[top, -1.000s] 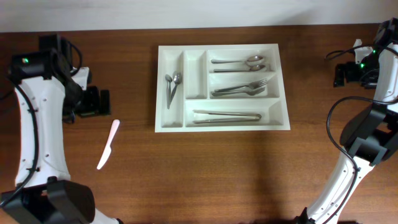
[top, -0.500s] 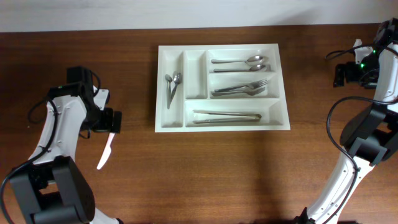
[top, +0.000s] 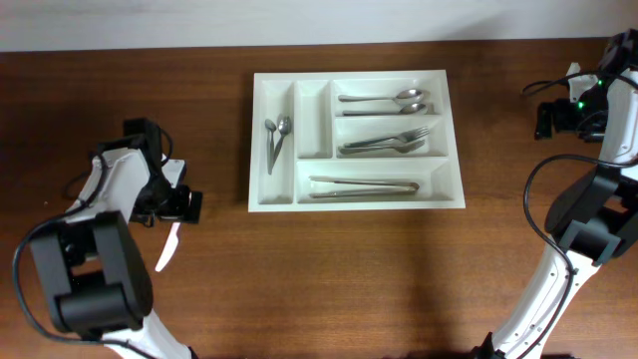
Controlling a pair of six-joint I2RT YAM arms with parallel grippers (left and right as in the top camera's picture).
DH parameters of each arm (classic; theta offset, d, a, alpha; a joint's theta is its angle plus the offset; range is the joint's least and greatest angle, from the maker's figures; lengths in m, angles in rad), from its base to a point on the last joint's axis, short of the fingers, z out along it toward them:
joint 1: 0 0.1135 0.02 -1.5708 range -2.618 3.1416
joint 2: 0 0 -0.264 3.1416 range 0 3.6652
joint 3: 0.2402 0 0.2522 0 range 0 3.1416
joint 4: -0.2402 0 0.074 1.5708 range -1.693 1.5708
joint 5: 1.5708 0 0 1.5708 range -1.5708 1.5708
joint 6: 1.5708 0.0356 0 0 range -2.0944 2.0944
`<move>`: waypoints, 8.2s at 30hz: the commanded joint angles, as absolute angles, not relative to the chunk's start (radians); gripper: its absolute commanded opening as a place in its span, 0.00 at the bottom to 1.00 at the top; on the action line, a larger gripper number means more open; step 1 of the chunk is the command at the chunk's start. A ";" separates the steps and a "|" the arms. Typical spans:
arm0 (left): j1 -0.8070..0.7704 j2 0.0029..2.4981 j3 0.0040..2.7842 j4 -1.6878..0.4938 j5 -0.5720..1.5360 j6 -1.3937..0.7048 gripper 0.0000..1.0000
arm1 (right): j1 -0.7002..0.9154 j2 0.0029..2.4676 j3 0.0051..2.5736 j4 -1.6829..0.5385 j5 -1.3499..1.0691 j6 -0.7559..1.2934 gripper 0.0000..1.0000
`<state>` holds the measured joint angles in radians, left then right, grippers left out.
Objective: Pack container
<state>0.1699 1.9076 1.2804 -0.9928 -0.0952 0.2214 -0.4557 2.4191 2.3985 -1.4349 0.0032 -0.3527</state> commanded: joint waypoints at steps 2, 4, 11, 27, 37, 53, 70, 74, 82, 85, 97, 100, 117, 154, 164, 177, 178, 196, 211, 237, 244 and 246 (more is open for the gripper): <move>0.173 1.957 1.273 -0.948 -0.102 0.238 0.99 | -0.452 2.398 2.394 -1.434 0.008 -0.362 0.99; 0.173 1.966 1.273 -0.938 -0.102 0.242 0.99 | -0.452 2.398 2.394 -1.434 0.008 -0.362 0.99; 0.173 1.967 1.273 -0.940 -0.098 0.313 0.99 | -0.452 2.398 2.394 -1.434 0.008 -0.362 0.99; 0.173 1.969 1.244 -0.951 -0.044 0.347 0.94 | -0.452 2.398 2.394 -1.434 0.008 -0.362 0.99; 0.173 1.975 1.244 -0.951 -0.040 0.346 0.94 | -0.452 2.398 2.394 -1.434 0.008 -0.362 0.99; 0.173 1.999 1.244 -0.904 -0.037 0.346 0.76 | -0.452 2.398 2.394 -1.434 0.008 -0.362 0.99; 0.173 1.999 1.244 -0.889 -0.038 0.346 0.11 | -0.452 2.398 2.394 -1.434 0.008 -0.362 0.99; 0.173 1.999 1.245 -0.889 -0.037 0.345 0.02 | -0.452 2.398 2.394 -1.434 0.008 -0.362 0.99; 0.171 1.999 1.343 -0.939 -0.037 0.284 0.02 | -0.452 2.398 2.394 -1.434 0.008 -0.362 0.99; 0.166 1.999 1.430 -0.992 -0.037 0.259 0.02 | -0.452 2.398 2.394 -1.434 0.008 -0.362 0.99; 0.032 1.999 1.837 -1.050 0.170 -0.006 0.02 | -0.452 2.398 2.394 -1.434 0.009 -0.362 0.99; -0.061 1.999 1.870 -0.971 0.170 -0.175 0.02 | -0.452 2.398 2.394 -1.434 0.008 -0.362 0.99; -0.392 2.086 1.870 -0.633 -0.051 -0.325 0.02 | -0.452 2.398 2.394 -1.434 0.008 -0.362 0.99; -0.388 2.209 1.867 -0.503 -0.049 -0.325 0.15 | -0.452 2.398 2.394 -1.434 0.008 -0.362 0.99; -0.388 2.215 1.867 -0.508 -0.050 -0.324 0.16 | -0.452 2.398 2.394 -1.435 0.008 -0.362 0.99; -0.388 2.262 1.867 -0.509 -0.049 -0.324 0.23 | -0.452 2.398 2.394 -1.434 0.008 -0.362 0.99; -0.388 2.262 1.867 -0.508 -0.049 -0.324 0.23 | -0.452 2.398 2.394 -1.434 0.008 -0.362 0.99; -0.382 2.177 2.079 -0.616 -0.050 -0.096 0.99 | -0.452 2.398 2.394 -1.434 0.008 -0.362 0.98; -0.150 1.797 2.117 -1.068 -0.102 -0.088 0.99 | -0.452 2.398 2.394 -1.434 0.008 -0.362 0.99; -0.185 0.736 1.699 -1.428 -0.015 -0.178 0.99 | -0.452 2.398 2.394 -1.434 0.008 -0.362 0.99; -0.185 0.656 1.356 -1.196 0.199 -0.140 0.99 | -0.452 2.398 2.394 -1.434 0.009 -0.362 0.99; -0.185 0.660 1.292 -1.212 0.227 -0.141 0.99 | -0.452 2.398 2.394 -1.434 0.008 -0.362 0.99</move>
<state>-0.1814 0.6674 1.3777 -1.2041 0.1184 -0.1608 -0.4557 2.4191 2.3985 -1.4349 0.0032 -0.3527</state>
